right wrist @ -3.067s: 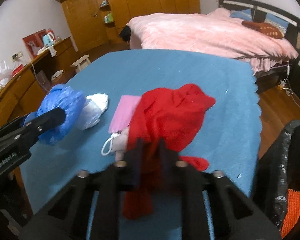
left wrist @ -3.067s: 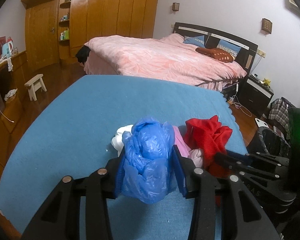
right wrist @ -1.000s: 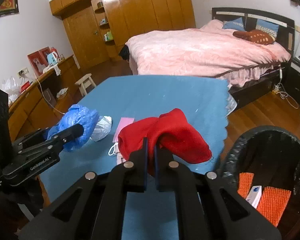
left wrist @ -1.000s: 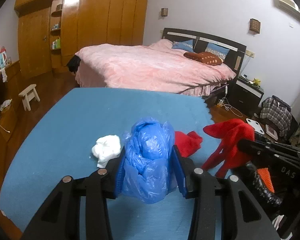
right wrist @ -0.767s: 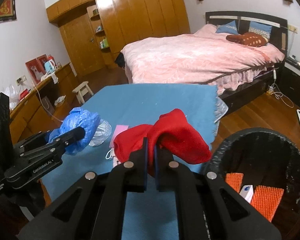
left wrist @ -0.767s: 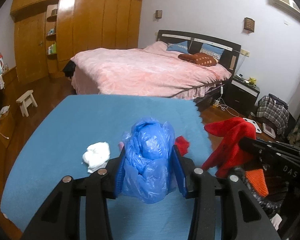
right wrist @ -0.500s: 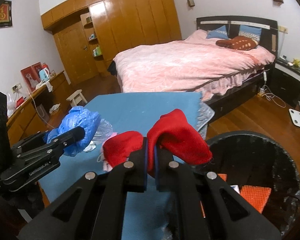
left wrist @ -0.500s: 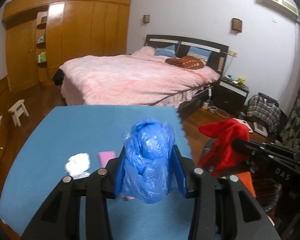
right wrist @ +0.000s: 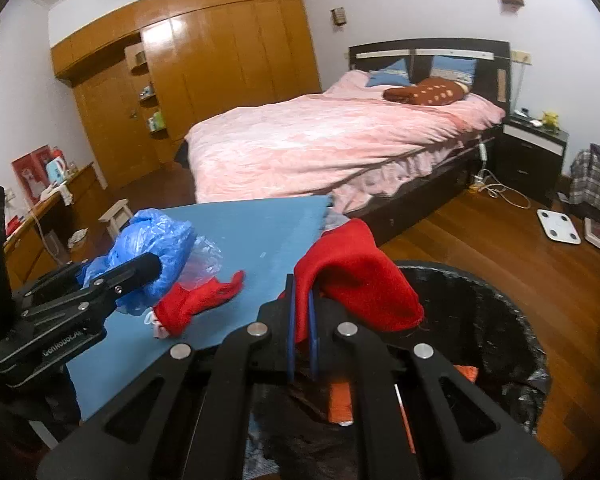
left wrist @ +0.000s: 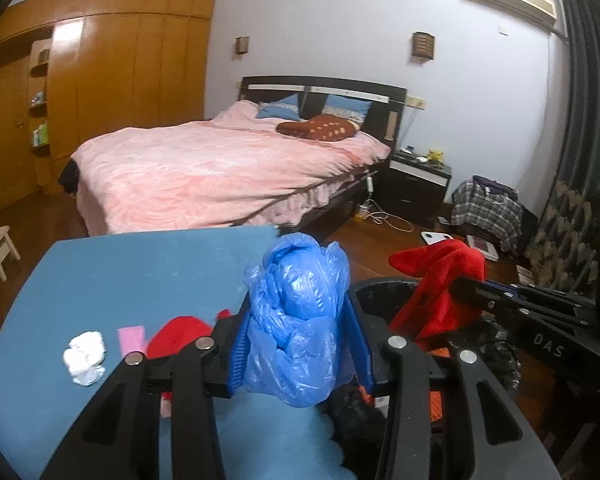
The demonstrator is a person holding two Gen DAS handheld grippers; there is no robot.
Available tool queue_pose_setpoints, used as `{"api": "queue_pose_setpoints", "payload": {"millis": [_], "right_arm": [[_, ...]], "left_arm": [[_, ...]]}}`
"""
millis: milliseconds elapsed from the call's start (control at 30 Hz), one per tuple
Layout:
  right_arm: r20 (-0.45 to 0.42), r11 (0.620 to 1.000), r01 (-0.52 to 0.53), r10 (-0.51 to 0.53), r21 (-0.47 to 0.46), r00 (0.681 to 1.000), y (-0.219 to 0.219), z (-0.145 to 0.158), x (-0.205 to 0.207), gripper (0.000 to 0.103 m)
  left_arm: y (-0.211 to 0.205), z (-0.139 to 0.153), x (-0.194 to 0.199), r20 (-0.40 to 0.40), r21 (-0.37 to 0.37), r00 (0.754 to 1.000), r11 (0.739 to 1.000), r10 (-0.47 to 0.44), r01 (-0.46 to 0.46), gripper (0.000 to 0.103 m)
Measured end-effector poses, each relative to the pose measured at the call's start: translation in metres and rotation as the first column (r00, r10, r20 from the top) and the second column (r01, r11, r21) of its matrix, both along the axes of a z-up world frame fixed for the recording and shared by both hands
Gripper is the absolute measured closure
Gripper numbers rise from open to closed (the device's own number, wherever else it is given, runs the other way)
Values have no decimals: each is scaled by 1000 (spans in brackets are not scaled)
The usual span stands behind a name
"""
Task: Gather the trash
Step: 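Carry the blue bag and red glove over the bin and release both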
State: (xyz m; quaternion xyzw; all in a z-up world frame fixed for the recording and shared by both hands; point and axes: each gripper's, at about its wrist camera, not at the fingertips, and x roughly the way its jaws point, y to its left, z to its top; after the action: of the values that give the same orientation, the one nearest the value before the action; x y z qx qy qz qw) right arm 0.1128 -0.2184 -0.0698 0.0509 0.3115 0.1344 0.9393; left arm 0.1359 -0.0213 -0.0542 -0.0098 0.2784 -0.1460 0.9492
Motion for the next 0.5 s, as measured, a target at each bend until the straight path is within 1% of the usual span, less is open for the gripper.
{"api": "queue_pose_setpoints", "payload": {"millis": [233,500], "right_arm": [[0,998,62,-62,-11,998,-32,-4,-5,98],[-19,991,133,-133,-22,991,-65,-14,-10,98]], "left_arm": [[-35,-4,8,-1,-5,998,998,-64,64,60],[-74,-18,18,-20,0,990,991,-137,137,60]]}}
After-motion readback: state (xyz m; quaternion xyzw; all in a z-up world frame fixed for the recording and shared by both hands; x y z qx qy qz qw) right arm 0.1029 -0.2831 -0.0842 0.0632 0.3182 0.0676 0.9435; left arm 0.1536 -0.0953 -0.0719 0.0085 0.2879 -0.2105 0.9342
